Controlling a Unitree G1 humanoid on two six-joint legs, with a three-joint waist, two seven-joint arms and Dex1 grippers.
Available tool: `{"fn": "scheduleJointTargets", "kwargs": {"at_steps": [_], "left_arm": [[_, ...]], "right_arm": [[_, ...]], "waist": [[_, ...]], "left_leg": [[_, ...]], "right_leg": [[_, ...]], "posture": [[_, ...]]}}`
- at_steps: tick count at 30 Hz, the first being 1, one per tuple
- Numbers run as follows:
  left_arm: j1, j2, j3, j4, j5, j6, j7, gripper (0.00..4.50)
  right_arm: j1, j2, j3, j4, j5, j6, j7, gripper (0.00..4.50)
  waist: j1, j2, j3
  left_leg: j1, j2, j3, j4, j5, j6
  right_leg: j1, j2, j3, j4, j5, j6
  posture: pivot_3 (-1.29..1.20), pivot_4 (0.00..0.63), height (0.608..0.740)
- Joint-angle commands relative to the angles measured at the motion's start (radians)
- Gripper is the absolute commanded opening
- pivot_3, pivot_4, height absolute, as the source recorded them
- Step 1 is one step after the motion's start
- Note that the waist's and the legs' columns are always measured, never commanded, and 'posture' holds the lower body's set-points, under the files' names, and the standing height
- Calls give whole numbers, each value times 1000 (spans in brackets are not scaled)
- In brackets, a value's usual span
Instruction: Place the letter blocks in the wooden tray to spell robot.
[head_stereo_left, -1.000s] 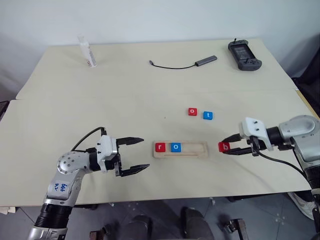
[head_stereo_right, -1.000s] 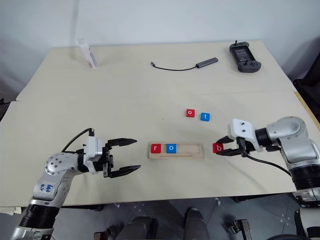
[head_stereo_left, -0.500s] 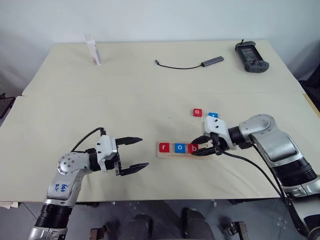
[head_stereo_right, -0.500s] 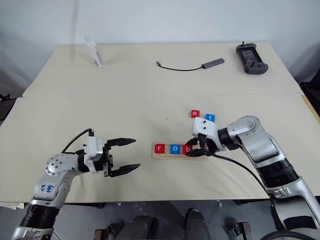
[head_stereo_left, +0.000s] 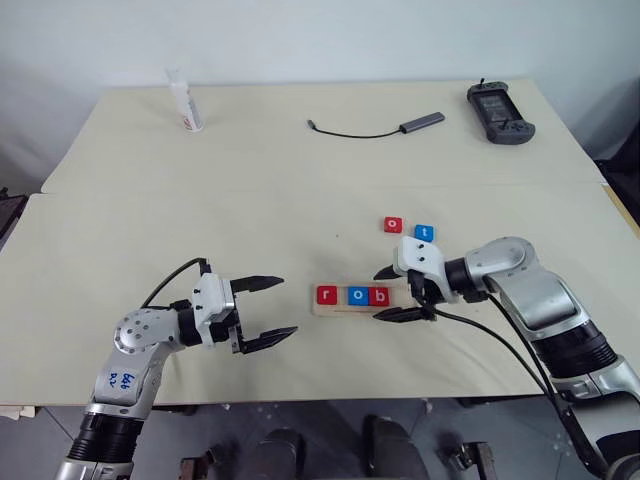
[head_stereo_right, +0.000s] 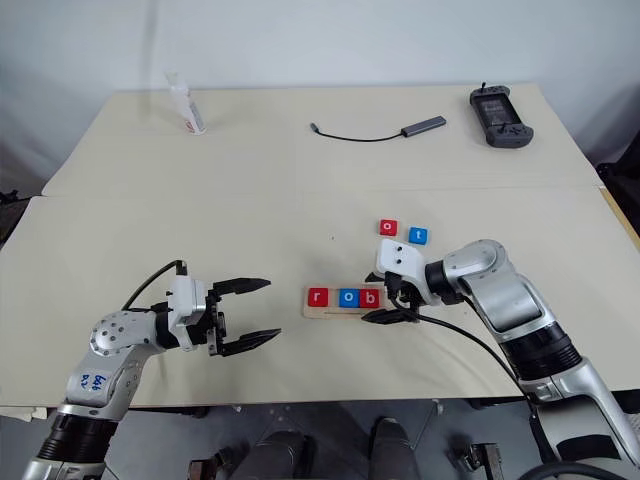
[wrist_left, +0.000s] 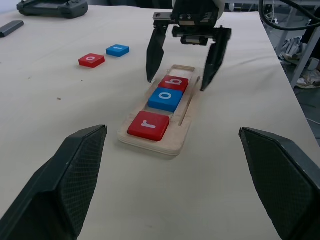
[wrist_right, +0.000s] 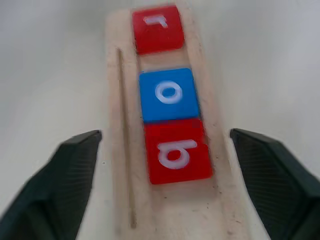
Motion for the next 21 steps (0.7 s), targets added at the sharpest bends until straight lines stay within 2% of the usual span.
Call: {"fn": "scheduleJointTargets", "kwargs": {"at_steps": [1,3,6,14,21], "left_arm": [[1,3,2,-23,-9,-4,-2,4500],[-4,2,0,-18,-8,-4,-4,4500],[-11,1,-2,-11,-8,-5,-7,4500],[-43,-5,-12,16,-4,-9,-19,4500],[-33,-2,-9,5,-3,-11,-13,4500]], "right_arm": [[25,-45,-75,-78,45,20,-3,4131],[56,-70,-99,-89,50,37,-19,3716],[92,-101,-111,-101,52,48,-27,2860],[88,-86,-79,-50,14,39,-82,18],[56,-46,-30,-44,4,47,-96,18]], "waist": [[1,0,0],[2,0,0],[3,0,0],[-1,0,0],[0,0,0]], "left_leg": [[0,0,0,0,0,0],[0,0,0,0,0,0],[0,0,0,0,0,0],[0,0,1,0,0,0],[0,0,0,0,0,0]], "right_leg": [[0,0,0,0,0,0],[0,0,0,0,0,0],[0,0,0,0,0,0],[0,0,0,0,0,0],[0,0,0,-1,0,0]], "posture": [[0,150,740],[0,150,740],[0,150,740],[0,150,740],[0,150,740]]}}
